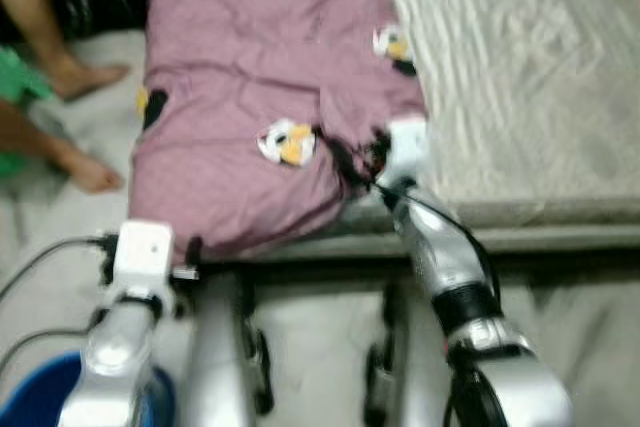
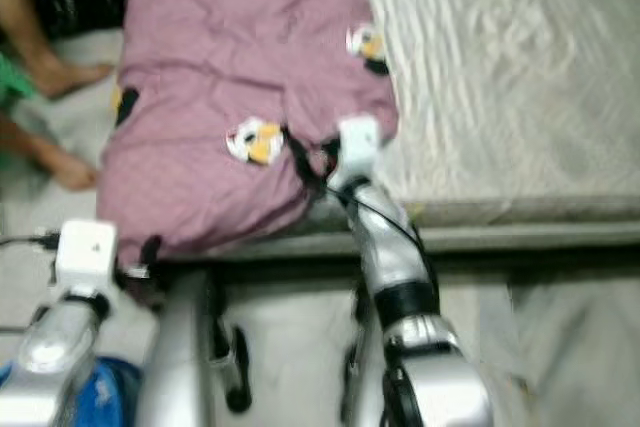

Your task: Clean up the room

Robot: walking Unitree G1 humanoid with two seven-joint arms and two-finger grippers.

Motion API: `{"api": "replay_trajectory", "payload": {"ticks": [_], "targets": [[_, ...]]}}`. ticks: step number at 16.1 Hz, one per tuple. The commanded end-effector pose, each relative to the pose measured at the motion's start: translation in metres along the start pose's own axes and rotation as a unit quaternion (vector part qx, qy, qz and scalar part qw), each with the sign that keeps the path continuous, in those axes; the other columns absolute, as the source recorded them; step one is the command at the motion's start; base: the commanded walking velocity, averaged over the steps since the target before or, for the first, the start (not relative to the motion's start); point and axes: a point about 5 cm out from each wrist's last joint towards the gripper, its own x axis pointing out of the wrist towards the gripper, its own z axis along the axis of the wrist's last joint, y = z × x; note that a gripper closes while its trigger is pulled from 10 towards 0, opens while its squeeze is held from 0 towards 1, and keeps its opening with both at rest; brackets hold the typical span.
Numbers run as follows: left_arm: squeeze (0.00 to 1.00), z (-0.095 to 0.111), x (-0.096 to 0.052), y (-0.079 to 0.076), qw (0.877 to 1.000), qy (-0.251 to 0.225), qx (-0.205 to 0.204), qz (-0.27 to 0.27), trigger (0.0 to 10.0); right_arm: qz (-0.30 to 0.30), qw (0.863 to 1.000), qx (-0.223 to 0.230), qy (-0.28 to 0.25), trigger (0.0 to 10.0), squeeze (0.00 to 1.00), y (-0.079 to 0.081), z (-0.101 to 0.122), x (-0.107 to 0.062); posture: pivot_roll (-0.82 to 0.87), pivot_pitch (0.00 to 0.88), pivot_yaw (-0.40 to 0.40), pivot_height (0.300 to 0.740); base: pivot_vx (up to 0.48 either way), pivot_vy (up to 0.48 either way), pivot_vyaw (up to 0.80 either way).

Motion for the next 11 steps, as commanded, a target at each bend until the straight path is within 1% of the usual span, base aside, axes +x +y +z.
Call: {"api": "replay_trajectory", "payload": {"ticks": [1,2,3,5,6,8,9,10,11], "targets": [[0.00,-0.005,-0.003,0.001,1.000,0.014,0.006,-0.002,10.0,-0.010,1.000,0.004,0.021,10.0,0.00,0.000,-0.010,-0.001,0.15,0.267,0.008,0.561,0.000,0.000,0.00],[0.00,-0.006,-0.003,0.000,1.000,0.014,0.006,-0.002,10.0,-0.008,1.000,0.005,0.028,10.0,0.00,0.003,-0.012,0.000,0.15,0.267,0.008,0.561,0.000,0.000,0.00],[0.00,-0.006,-0.002,0.000,1.000,0.014,0.006,-0.002,10.0,0.000,0.999,0.007,0.045,10.0,0.00,0.011,-0.019,0.000,0.15,0.262,0.003,0.561,0.000,0.000,0.00],[0.00,-0.006,-0.002,-0.001,1.000,0.014,0.006,-0.007,10.0,0.023,0.997,0.010,0.067,10.0,0.00,0.019,-0.029,-0.002,0.15,0.257,0.005,0.561,0.000,0.000,0.00],[0.00,-0.006,-0.001,-0.002,1.000,0.011,0.007,-0.015,10.0,0.033,0.997,0.010,0.073,10.0,0.00,0.020,-0.033,-0.004,0.15,0.257,0.005,0.561,0.000,0.000,0.00],[0.00,-0.006,0.000,-0.004,0.999,0.009,0.019,-0.024,10.0,0.060,0.996,0.027,0.067,10.0,0.00,0.026,-0.034,-0.005,0.15,0.247,0.008,0.561,0.000,0.000,0.00],[0.00,-0.004,0.002,-0.007,0.999,0.005,0.019,-0.026,10.0,0.144,0.985,0.043,0.083,10.0,0.00,0.047,-0.038,-0.007,0.15,0.243,0.008,0.561,0.000,0.000,0.00],[0.00,0.000,0.004,-0.008,1.000,-0.003,0.015,-0.027,10.0,0.212,0.972,0.033,0.099,10.0,0.00,0.066,-0.043,-0.012,0.15,0.236,0.006,0.561,0.000,0.000,0.00],[0.00,0.000,0.005,-0.008,1.000,-0.004,0.015,-0.027,10.0,0.223,0.969,0.032,0.101,10.0,0.00,0.069,-0.044,-0.012,0.15,0.236,0.006,0.561,0.000,0.000,0.00]]}}
